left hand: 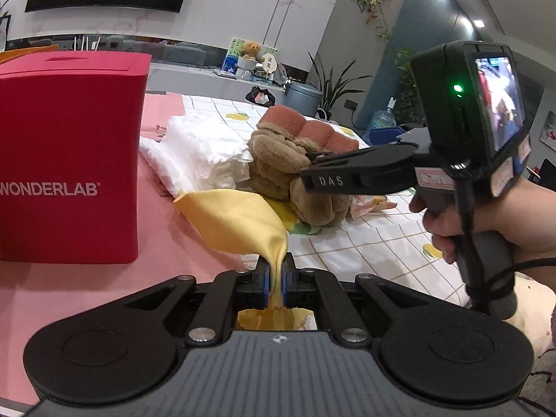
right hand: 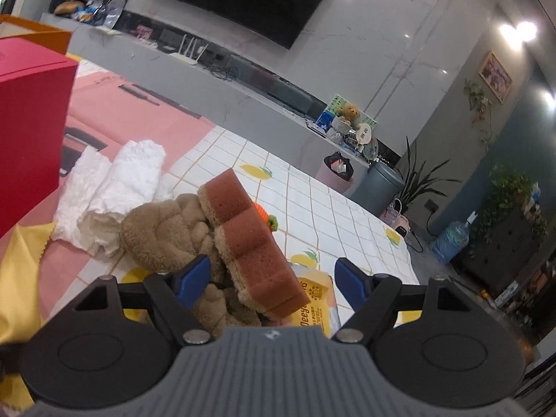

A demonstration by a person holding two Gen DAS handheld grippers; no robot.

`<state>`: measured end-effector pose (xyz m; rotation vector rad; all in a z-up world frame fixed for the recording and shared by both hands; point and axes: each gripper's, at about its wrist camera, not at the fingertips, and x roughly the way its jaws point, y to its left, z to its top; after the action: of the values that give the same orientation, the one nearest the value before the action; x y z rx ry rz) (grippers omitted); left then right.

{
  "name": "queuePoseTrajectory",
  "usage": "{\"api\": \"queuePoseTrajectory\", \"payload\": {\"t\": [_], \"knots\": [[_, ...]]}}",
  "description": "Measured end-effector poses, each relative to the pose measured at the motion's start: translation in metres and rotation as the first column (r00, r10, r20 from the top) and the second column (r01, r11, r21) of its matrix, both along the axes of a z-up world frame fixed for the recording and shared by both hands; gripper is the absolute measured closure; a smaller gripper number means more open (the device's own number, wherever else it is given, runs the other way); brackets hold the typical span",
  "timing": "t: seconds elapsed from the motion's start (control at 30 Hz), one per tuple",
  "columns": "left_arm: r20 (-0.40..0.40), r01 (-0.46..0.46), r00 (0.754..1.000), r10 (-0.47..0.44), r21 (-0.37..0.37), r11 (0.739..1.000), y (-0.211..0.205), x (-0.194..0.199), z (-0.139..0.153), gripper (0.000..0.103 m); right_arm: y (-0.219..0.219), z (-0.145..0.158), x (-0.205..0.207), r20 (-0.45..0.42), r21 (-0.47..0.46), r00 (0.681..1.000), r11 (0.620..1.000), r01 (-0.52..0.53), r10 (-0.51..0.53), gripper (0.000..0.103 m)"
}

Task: Organize soft objects
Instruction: 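Grasp the yellow cloth with the left tool while the right tool grasps the brown sponge, then lift the yellow cloth and brown sponge and carry both toward the orange box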

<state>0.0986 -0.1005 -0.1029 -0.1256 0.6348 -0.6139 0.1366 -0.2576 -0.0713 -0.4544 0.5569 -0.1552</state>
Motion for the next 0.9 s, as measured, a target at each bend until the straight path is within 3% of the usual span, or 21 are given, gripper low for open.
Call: {"api": "queuePoseTrajectory", "payload": {"t": [0.07,0.13,0.33,0.43,0.53,0.6,0.67,0.73,0.8,0.9], "knots": [[0.008,0.004,1.000,-0.004,0.004,1.000,0.000,-0.002,0.000,0.097,-0.005,-0.001,0.003,0.004,0.038,1.000,0.999,0.005,-0.005,0.033],[0.020,0.011,1.000,-0.011,0.010,1.000,0.000,-0.006,-0.001,0.096,-0.009,-0.003,0.010,-0.007,0.076,1.000,0.997,0.004,-0.004,0.057],[0.025,-0.005,1.000,0.005,0.022,1.000,0.000,-0.007,-0.002,0.096,-0.002,0.000,0.016,-0.049,0.085,0.999,0.996,-0.014,0.018,0.062],[0.024,-0.031,0.999,0.031,0.030,0.999,0.001,-0.007,0.000,0.097,-0.010,0.017,0.015,-0.119,0.190,0.993,0.981,0.031,-0.008,0.064],[0.026,-0.036,0.999,0.035,0.027,0.999,0.005,-0.011,0.002,0.097,-0.024,0.046,0.001,-0.115,0.329,0.992,0.940,0.084,-0.048,0.066],[0.021,-0.046,0.999,0.045,0.032,0.998,0.007,-0.013,0.002,0.097,-0.032,0.067,-0.014,-0.093,0.431,0.996,0.902,0.029,0.012,0.066],[0.013,-0.049,0.999,0.048,0.040,0.998,0.010,-0.014,0.002,0.097,-0.038,0.080,-0.027,-0.143,0.535,0.985,0.845,-0.003,0.094,0.066],[0.010,-0.051,0.999,0.051,0.044,0.998,0.012,-0.016,0.001,0.097,-0.039,0.084,-0.043,-0.140,0.580,0.979,0.813,-0.041,0.149,0.066],[-0.003,-0.053,0.999,0.053,0.029,0.998,0.015,-0.015,0.001,0.097,-0.038,0.076,-0.051,-0.180,0.587,0.968,0.809,-0.035,0.173,0.066],[-0.031,-0.057,0.998,0.057,-0.007,0.998,0.019,-0.012,0.001,0.097,-0.031,0.052,-0.046,-0.283,0.531,0.943,0.847,0.003,0.174,0.066]]}}
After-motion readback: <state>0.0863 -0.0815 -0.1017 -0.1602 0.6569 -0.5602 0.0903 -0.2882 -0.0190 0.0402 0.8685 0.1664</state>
